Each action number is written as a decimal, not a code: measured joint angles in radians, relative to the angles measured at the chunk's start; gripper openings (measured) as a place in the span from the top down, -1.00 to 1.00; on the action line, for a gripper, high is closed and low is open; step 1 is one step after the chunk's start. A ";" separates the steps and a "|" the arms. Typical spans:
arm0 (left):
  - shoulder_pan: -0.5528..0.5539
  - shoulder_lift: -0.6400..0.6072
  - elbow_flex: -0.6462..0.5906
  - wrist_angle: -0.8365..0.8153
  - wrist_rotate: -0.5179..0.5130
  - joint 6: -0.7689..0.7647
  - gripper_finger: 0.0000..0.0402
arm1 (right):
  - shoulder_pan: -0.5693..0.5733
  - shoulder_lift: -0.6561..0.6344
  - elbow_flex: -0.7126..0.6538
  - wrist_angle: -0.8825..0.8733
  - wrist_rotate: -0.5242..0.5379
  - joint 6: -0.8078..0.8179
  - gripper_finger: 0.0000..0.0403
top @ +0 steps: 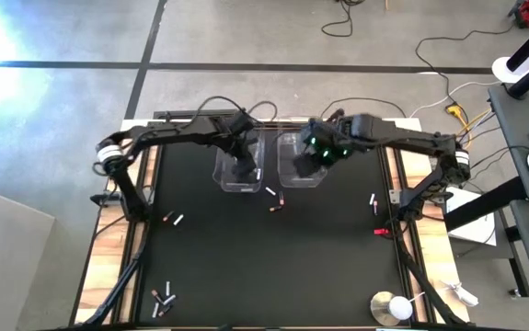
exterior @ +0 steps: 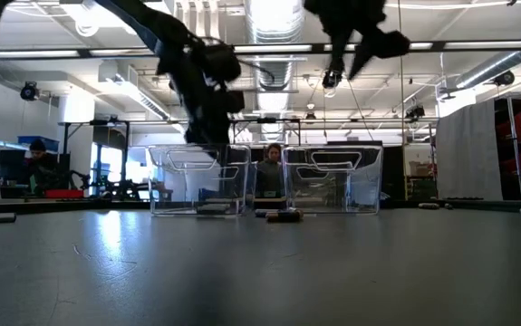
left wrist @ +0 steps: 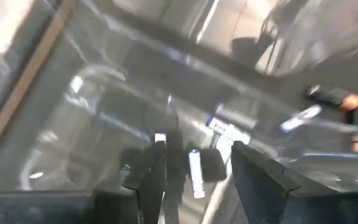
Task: Sort batteries
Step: Put the white battery into the left transparent bin
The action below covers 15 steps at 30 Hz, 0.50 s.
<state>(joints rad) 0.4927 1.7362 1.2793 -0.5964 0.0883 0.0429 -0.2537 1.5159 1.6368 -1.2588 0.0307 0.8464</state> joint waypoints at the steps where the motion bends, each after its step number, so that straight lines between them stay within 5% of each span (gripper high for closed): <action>1: 0.000 -0.026 0.000 0.003 0.000 0.000 0.18 | -0.037 -0.002 -0.007 -0.022 0.022 -0.007 0.26; 10: 0.000 -0.270 0.001 0.015 0.000 0.001 0.15 | -0.361 0.009 -0.163 0.084 0.056 -0.098 0.46; 15: 0.000 -0.385 -0.016 0.005 0.001 0.003 0.15 | -0.420 -0.011 -0.284 0.092 0.098 -0.118 0.48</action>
<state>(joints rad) 0.4927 1.3511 1.2630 -0.5913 0.0896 0.0463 -0.6739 1.5054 1.3529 -1.1668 0.1285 0.7283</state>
